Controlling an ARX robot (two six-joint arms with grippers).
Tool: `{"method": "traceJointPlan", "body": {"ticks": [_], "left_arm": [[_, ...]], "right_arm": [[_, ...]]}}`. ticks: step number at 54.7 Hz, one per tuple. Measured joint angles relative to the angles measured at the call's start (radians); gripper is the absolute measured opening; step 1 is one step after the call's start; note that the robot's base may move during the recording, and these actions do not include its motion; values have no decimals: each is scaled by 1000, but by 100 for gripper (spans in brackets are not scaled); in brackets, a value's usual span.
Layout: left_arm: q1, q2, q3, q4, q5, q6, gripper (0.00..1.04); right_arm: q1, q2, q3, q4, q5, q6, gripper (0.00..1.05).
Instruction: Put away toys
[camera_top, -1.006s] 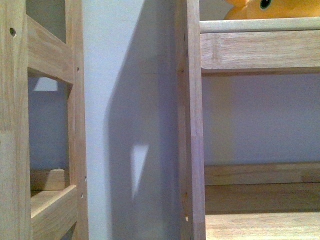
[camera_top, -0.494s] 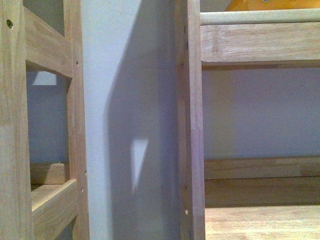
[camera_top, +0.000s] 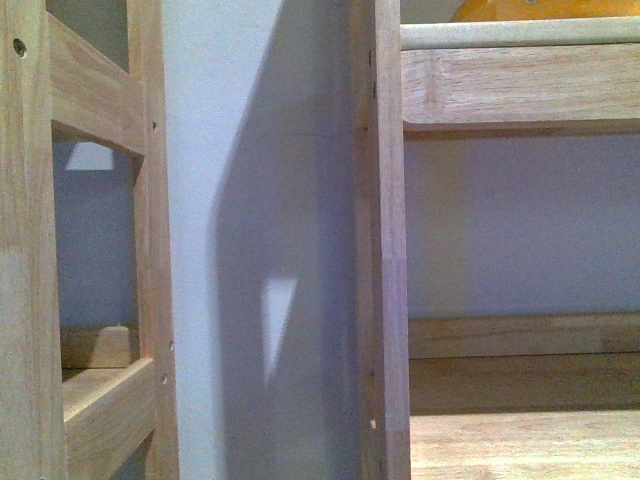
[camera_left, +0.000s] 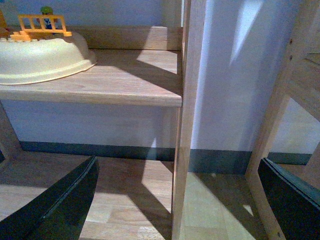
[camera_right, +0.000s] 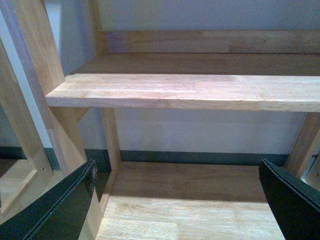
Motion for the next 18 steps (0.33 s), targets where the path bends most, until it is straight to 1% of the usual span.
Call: {"method": "traceJointPlan", "body": {"ticks": [18], "left_arm": [[0, 0, 0, 0, 0, 0, 98]], "right_arm": [[0, 0, 0, 0, 0, 0, 98]]}}
